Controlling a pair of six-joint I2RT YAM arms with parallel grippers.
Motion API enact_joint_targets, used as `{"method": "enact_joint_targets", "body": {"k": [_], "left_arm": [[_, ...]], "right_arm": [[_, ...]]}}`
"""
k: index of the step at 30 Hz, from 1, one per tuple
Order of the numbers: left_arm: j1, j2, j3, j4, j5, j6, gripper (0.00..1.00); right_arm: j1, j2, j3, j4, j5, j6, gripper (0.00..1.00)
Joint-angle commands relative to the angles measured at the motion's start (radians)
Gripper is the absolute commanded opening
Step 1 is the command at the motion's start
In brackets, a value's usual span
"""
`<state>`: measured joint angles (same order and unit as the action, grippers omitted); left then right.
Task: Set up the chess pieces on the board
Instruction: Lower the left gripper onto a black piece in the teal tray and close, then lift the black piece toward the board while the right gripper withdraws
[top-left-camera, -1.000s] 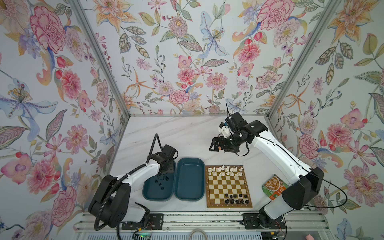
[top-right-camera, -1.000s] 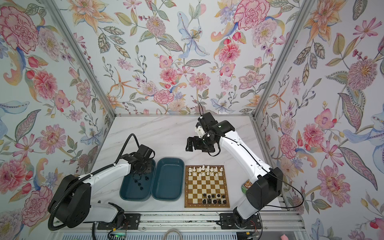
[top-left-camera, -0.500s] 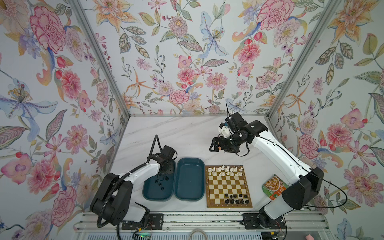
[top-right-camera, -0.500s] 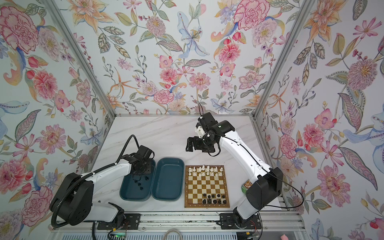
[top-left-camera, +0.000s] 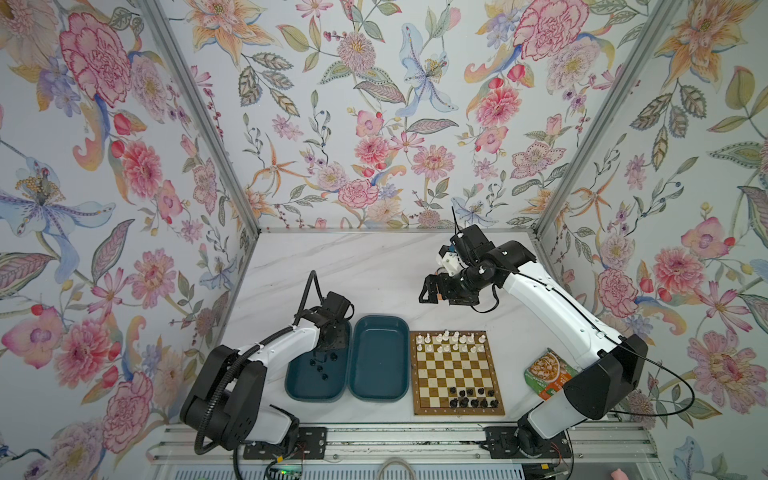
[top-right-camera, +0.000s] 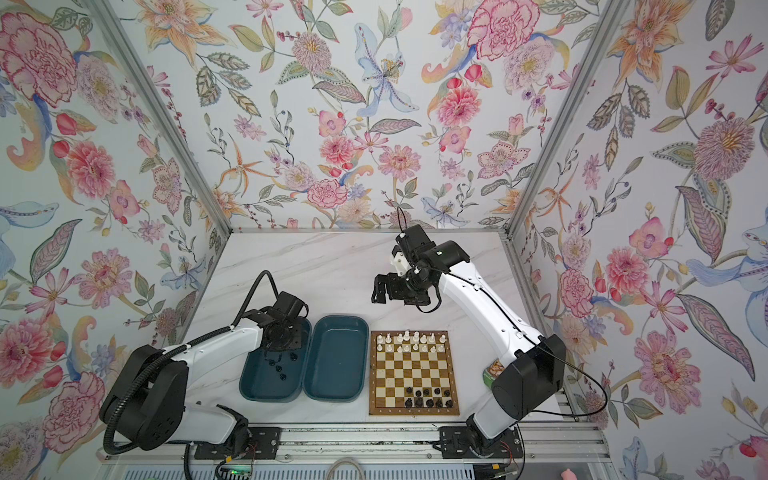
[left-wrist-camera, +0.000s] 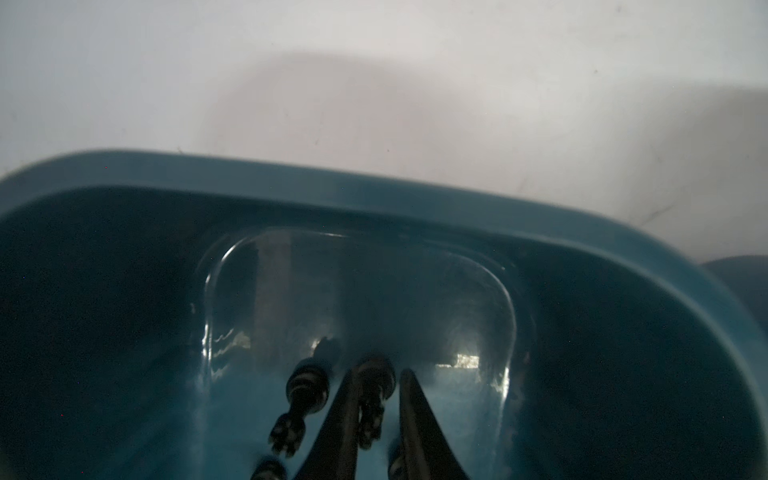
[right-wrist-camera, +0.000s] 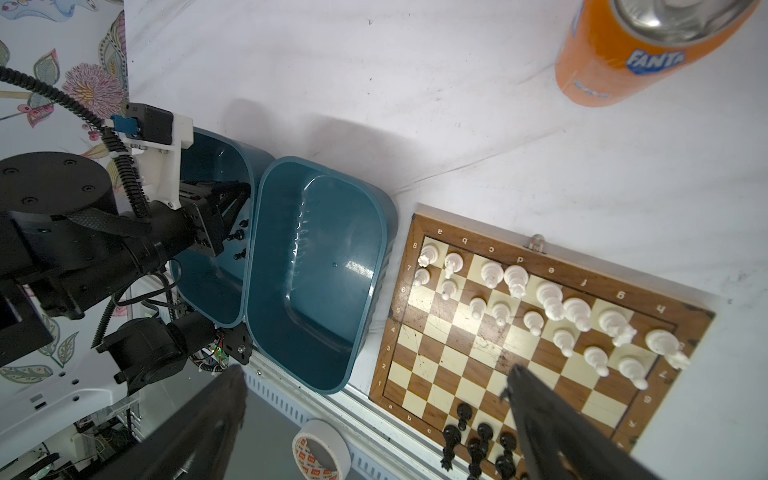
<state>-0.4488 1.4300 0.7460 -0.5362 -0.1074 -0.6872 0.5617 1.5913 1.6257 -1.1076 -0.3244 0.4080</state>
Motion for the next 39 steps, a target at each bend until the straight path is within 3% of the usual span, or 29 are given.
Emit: {"method": "enact_joint_targets", "body": {"k": [1,12,23,33,39], "left_arm": [[0.016,0.006,-0.018,-0.001,0.008,0.011,0.19],[0.017,-0.014,0.019,-0.043,-0.005,0.018,0.02],[-0.011,-0.082,0.194,-0.206,0.002,-0.008,0.0],[-0.262,-0.052,0.373,-0.342,-0.019,-0.096,0.0],[-0.393,-0.004,0.432,-0.314,-0.013,-0.128,0.0]], "right_arm": [[0.009,0.009,-0.001,-0.023,0.012,0.004,0.99],[0.009,0.011,0.002,-0.022,0.009,0.009,0.99],[0.007,-0.019,-0.014,-0.021,0.038,0.004,0.99],[-0.1,-0.151,-0.121,-0.024,0.066,-0.003,0.99],[-0.165,-0.238,-0.175,-0.085,0.12,-0.018,0.99]]}}
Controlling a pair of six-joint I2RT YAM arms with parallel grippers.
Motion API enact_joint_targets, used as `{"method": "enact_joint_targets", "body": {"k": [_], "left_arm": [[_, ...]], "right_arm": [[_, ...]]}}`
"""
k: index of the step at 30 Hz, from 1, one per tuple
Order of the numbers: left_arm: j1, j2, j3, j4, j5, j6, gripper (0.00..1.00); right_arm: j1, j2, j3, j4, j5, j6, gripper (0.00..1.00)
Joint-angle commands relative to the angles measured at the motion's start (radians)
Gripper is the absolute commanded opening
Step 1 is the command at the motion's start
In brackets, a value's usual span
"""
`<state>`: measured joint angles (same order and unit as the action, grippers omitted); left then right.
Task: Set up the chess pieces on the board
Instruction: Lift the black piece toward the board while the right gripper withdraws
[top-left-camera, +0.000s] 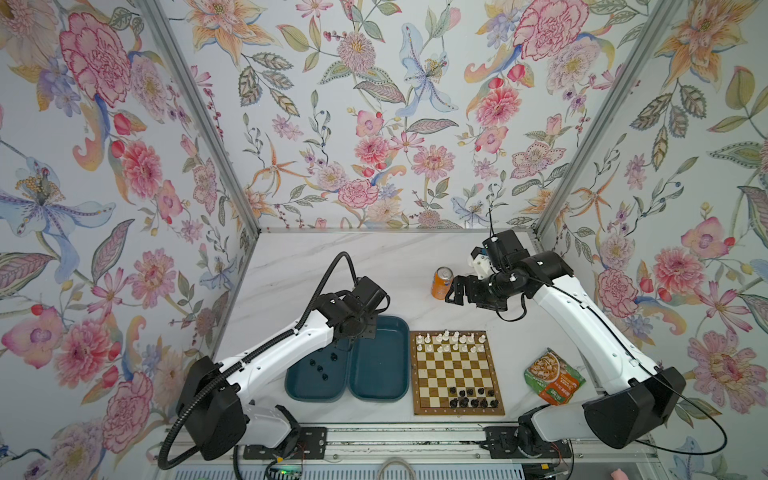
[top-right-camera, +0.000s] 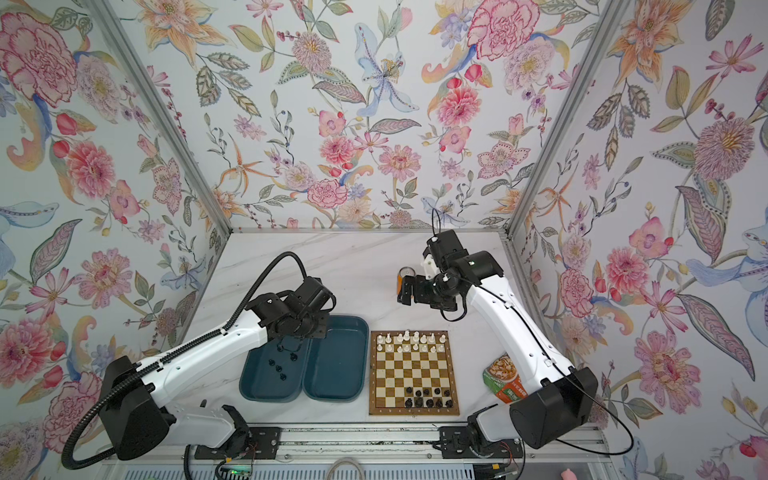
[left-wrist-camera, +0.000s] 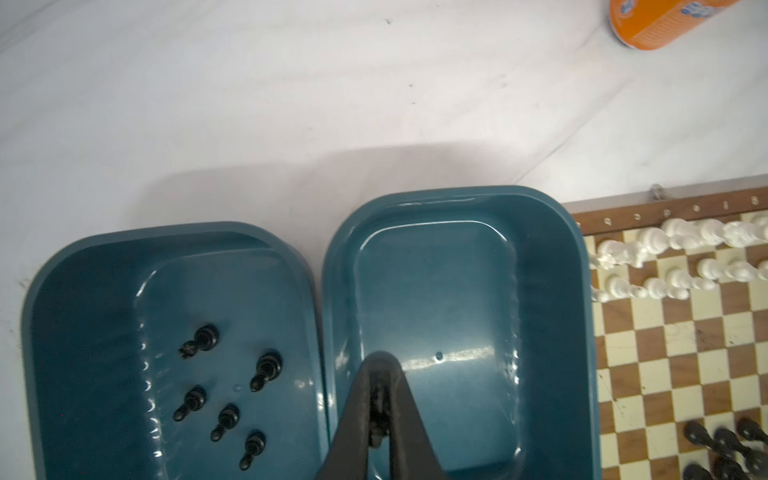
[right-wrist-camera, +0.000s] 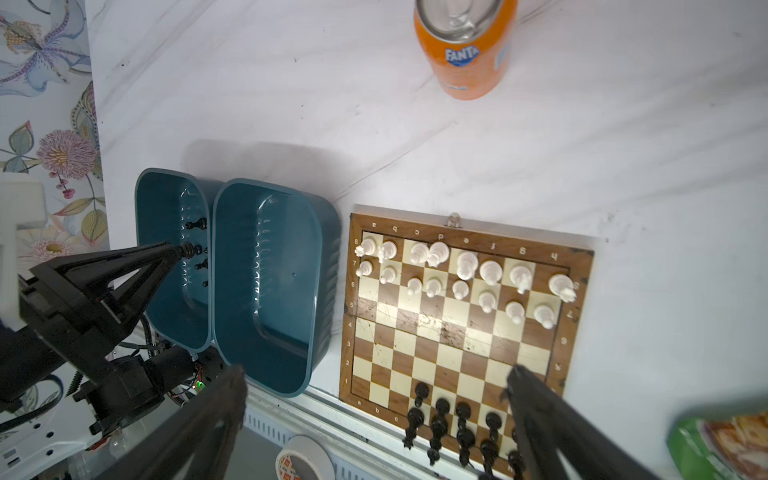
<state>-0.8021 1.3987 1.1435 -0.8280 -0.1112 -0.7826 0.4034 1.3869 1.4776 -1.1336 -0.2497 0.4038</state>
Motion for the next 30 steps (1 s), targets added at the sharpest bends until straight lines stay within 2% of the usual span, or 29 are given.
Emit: {"method": "enact_joint_targets", "body": {"k": [1,9,13,18,21,26,30], "left_arm": [[-0.054,0.037,0.038,-0.014,-0.004,-0.03,0.0],[-0.124,0.092,0.048,0.059,0.029,0.047,0.0],[-0.127,0.092,0.059,0.082,0.064,0.081,0.0],[-0.137,0.101,0.065,0.101,0.099,0.136,0.0],[-0.198,0.087,0.04,0.102,0.05,0.061,0.0],[-0.4,0.059,-0.044,0.18,-0.053,-0.199,0.0],[-0.584,0.122,-0.057,0.207,-0.133,-0.366,0.0]], "right_arm": [[-0.008,-0.046,-0.037,-0.066,0.06,-0.007,0.99],[0.013,-0.185,-0.133,-0.088,0.103,0.142,0.99],[0.057,-0.206,-0.111,-0.117,0.153,0.211,0.99],[0.088,-0.199,-0.077,-0.129,0.21,0.229,0.99],[0.086,-0.18,-0.049,-0.13,0.185,0.191,0.99],[0.072,-0.147,-0.015,-0.169,0.108,0.092,0.99],[0.068,-0.227,-0.046,-0.198,0.074,0.056,0.99]]}}
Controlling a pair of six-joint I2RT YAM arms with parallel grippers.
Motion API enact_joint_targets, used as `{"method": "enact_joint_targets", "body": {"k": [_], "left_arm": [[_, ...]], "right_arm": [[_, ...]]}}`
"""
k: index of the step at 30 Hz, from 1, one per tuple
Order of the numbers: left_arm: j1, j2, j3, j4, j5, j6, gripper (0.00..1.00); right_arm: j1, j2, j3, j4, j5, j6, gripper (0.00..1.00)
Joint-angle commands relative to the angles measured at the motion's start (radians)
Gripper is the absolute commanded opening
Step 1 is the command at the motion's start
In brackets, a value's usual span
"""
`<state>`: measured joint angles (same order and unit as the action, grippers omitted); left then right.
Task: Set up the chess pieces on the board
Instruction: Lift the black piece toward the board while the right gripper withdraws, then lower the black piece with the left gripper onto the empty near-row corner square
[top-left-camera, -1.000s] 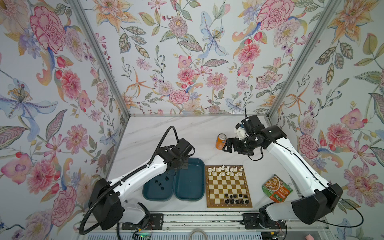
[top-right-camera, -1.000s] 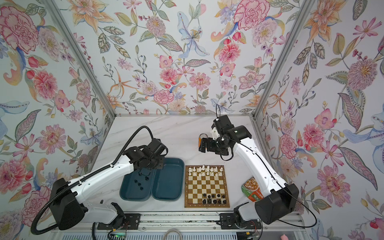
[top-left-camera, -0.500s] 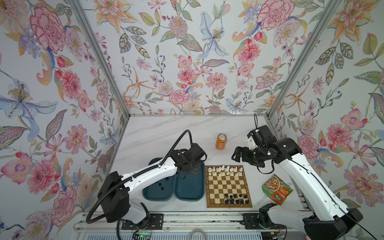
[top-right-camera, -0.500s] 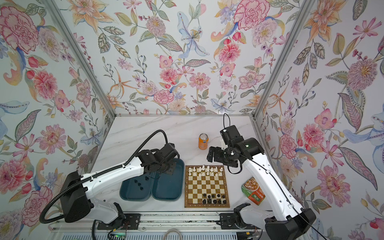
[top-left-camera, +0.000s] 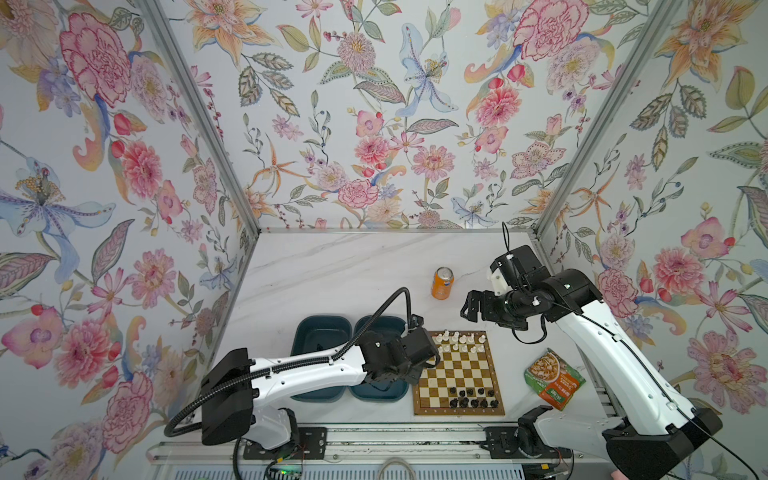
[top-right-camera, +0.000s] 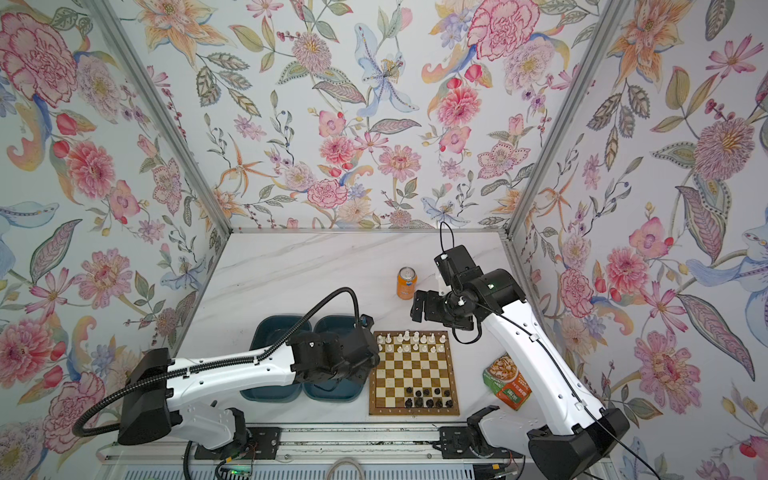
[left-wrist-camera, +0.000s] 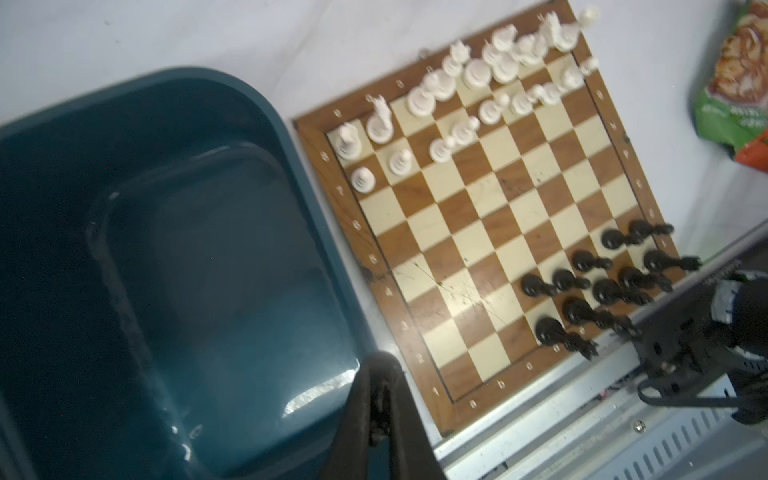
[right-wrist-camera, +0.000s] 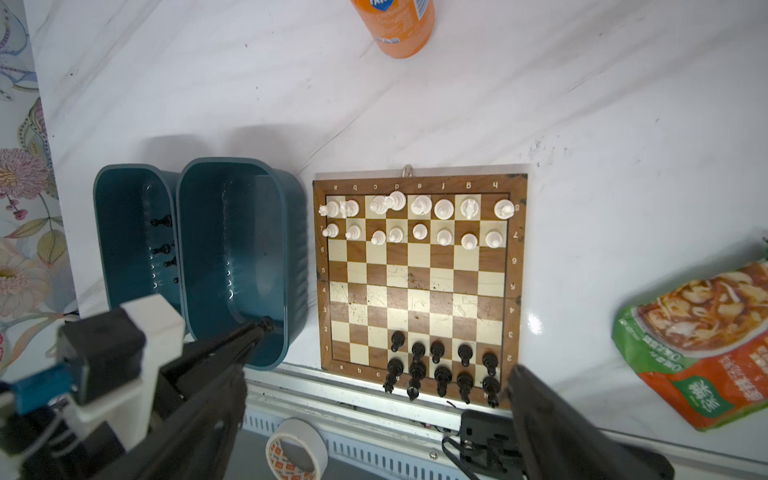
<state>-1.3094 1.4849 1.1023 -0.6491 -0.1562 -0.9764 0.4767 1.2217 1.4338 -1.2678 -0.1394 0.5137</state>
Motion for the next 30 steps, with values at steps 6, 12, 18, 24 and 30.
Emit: {"method": "enact_joint_targets", "body": {"k": [6,12,18,24,30], "left_arm": [[-0.203,0.203,0.069,0.005,-0.098,-0.238,0.0],[-0.205,0.234,0.127,0.0,-0.086,-0.191,0.0],[-0.203,0.229,0.107,0.022,-0.078,-0.197,0.0],[-0.201,0.238,0.098,0.046,-0.071,-0.199,0.0],[-0.192,0.262,0.104,0.064,-0.051,-0.186,0.0]], "right_arm": [[-0.032,-0.191,-0.093,-0.084,-0.042,-0.049,0.99],[-0.043,-0.259,-0.106,-0.096,-0.049,-0.023,0.99],[-0.045,-0.273,-0.131,-0.096,-0.067,-0.035,0.99],[-0.047,-0.285,-0.131,-0.11,-0.074,-0.043,0.99],[-0.047,-0.299,-0.151,-0.112,-0.089,-0.039,0.99]]}}
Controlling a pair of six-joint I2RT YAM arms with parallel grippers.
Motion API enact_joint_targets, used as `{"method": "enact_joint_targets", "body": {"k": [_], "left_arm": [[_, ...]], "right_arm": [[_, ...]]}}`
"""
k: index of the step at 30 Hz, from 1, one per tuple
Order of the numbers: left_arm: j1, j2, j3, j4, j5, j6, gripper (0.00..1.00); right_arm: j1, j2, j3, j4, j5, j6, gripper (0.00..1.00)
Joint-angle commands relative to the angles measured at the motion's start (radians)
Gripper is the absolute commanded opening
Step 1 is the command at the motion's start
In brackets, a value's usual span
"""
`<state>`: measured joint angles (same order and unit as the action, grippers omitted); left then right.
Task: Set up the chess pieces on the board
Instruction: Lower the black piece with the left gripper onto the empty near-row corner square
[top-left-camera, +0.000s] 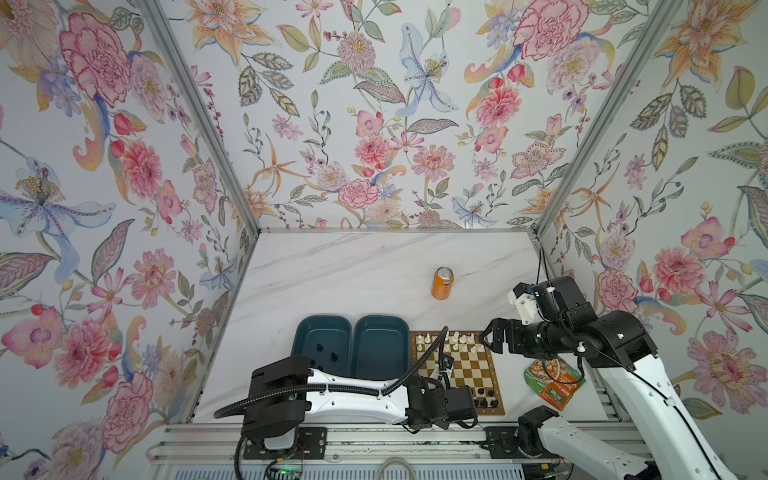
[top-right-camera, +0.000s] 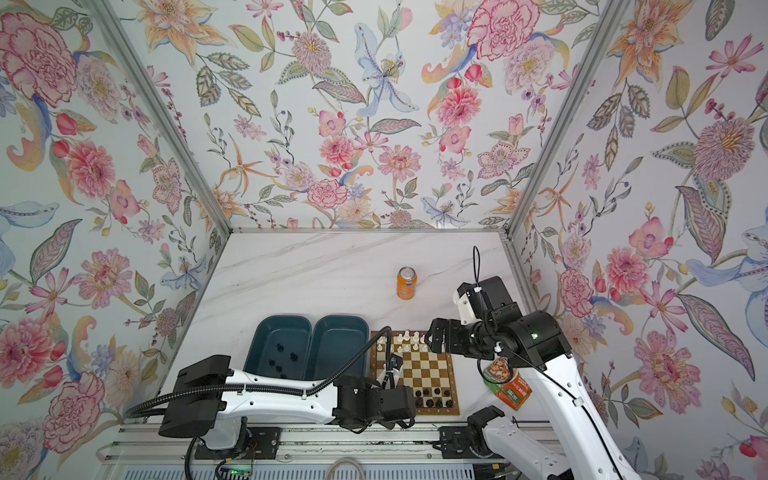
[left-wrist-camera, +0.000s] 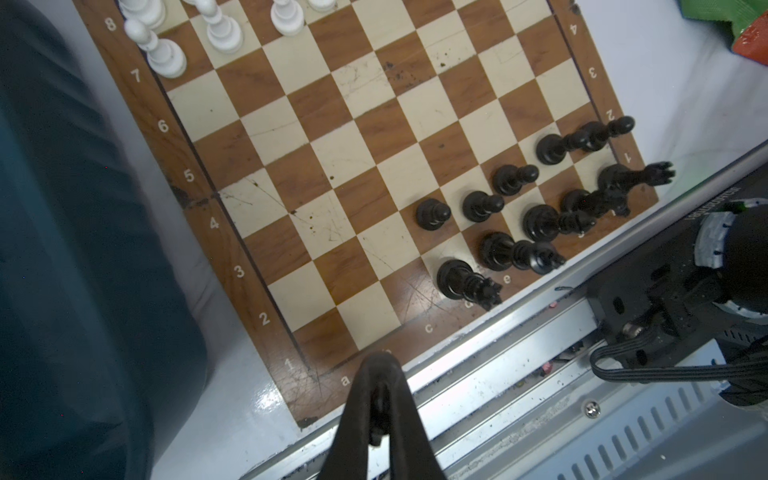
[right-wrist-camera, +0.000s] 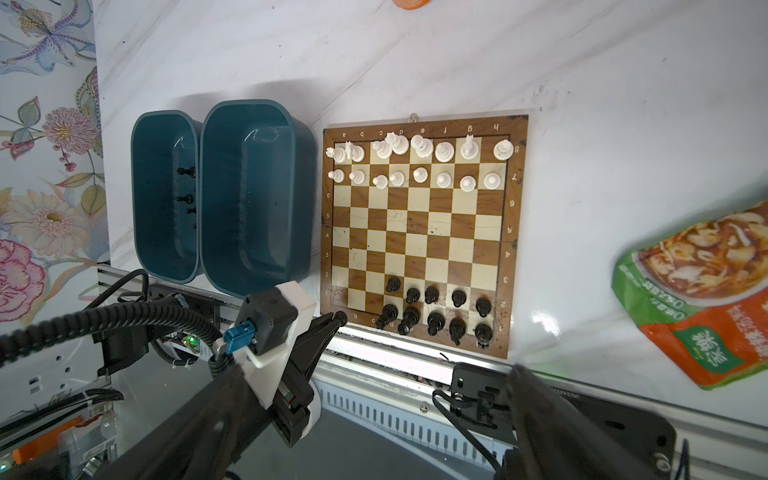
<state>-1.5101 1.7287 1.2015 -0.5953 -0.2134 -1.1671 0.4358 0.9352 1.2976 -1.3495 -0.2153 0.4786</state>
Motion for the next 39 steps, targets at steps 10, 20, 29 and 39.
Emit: {"method": "enact_joint_targets", "body": {"k": [10,20,29,39], "left_arm": [[0.039,0.035,-0.018,0.027,0.012,0.014,0.0],[0.049,0.064,-0.025,0.033,0.038,0.02,0.0],[0.057,0.075,-0.026,0.037,0.049,0.029,0.0],[0.069,0.083,-0.022,0.041,0.054,0.05,0.01]], "right_arm": [[-0.012,-0.023,-0.02,-0.04,-0.013,-0.014,0.99],[-0.021,-0.021,-0.025,-0.04,-0.018,-0.025,0.99],[-0.027,-0.03,-0.033,-0.039,-0.023,-0.024,0.99],[-0.034,-0.037,-0.041,-0.04,-0.027,-0.024,0.99]]}}
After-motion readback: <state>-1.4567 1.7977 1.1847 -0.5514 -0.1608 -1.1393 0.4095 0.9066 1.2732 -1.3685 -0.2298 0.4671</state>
